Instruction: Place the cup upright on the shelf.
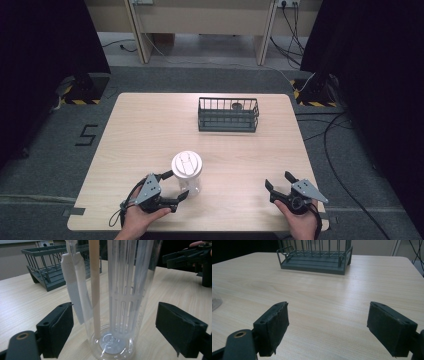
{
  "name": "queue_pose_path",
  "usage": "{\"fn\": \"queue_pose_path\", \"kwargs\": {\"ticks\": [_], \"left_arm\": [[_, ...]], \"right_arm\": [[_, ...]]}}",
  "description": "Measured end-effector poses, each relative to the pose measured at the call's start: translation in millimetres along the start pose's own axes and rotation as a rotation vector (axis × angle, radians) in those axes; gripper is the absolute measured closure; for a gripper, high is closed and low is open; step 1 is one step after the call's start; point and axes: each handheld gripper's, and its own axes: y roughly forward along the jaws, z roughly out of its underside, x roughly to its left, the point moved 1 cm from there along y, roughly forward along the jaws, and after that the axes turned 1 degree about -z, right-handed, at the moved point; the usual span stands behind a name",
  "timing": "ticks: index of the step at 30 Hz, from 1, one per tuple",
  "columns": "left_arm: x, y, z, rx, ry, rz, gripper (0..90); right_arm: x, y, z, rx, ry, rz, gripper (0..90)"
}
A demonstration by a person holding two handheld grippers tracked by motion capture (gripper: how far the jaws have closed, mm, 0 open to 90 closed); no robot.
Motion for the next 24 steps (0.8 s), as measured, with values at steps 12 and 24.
{"fn": "queue_pose_path", "kwargs": {"ticks": [12, 24], "left_arm": [[-2.5, 20.0, -3.6, 0.002, -0.010, 0.009, 13.4], [-1.4, 33.4, -3.9, -0.003, -0.029, 0.011, 14.2]], "right_arm": [[-0.1, 0.0, -0.1, 0.004, -0.004, 0.000, 18.0], [0.1, 0.5, -0.3, 0.009, -0.005, -0.006, 17.8]]}}
